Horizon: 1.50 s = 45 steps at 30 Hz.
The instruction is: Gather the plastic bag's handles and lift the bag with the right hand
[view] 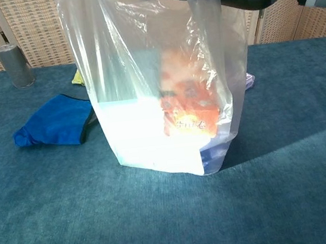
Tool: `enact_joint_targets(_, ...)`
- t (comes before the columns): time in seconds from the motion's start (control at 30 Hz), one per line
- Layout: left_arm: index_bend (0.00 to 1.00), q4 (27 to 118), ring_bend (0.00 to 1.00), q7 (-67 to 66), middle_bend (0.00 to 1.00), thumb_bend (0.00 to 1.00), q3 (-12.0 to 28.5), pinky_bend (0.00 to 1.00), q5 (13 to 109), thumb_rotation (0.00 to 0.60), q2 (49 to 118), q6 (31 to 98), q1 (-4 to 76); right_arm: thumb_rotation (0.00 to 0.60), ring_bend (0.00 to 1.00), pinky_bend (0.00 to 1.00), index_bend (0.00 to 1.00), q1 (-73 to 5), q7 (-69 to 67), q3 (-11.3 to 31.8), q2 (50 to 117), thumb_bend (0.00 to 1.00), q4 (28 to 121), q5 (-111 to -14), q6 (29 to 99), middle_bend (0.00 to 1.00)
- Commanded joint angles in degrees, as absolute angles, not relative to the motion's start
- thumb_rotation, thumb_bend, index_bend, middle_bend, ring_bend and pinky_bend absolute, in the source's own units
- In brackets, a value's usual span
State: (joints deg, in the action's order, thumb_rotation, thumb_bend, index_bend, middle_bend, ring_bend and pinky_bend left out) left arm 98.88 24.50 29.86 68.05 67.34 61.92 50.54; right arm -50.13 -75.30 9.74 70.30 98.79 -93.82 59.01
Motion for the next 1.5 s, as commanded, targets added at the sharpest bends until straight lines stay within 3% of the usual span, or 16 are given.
enact_joint_targets(0.03,0.34,99.3,0.13,24.0,0.15,0.25,29.9,0.15,67.8,0.600,67.1,61.6,50.7,0.600,0.00,0.05,0.01,-50.8,-74.5,10.2,70.9,0.00,98.6,-93.4,58.6,0.08)
enact_joint_targets(0.67,0.31,102.1,0.13,20.2,0.15,0.25,30.3,0.15,66.8,0.600,66.7,58.1,54.1,0.600,0.00,0.05,0.01,-54.5,-72.5,12.3,74.2,0.00,97.2,-90.9,56.7,0.07)
enact_joint_targets(1.07,0.14,102.7,0.10,17.8,0.15,0.25,30.0,0.15,65.6,0.600,69.4,57.0,57.1,0.600,0.00,0.05,0.01,-55.6,-74.8,12.1,75.9,0.00,95.6,-91.6,57.1,0.08)
enact_joint_targets(1.5,0.10,101.1,0.08,16.6,0.12,0.25,30.0,0.14,63.8,0.600,72.5,55.4,60.0,0.600,0.00,0.05,0.01,-56.6,-78.1,11.8,77.3,0.00,94.2,-92.3,58.0,0.13)
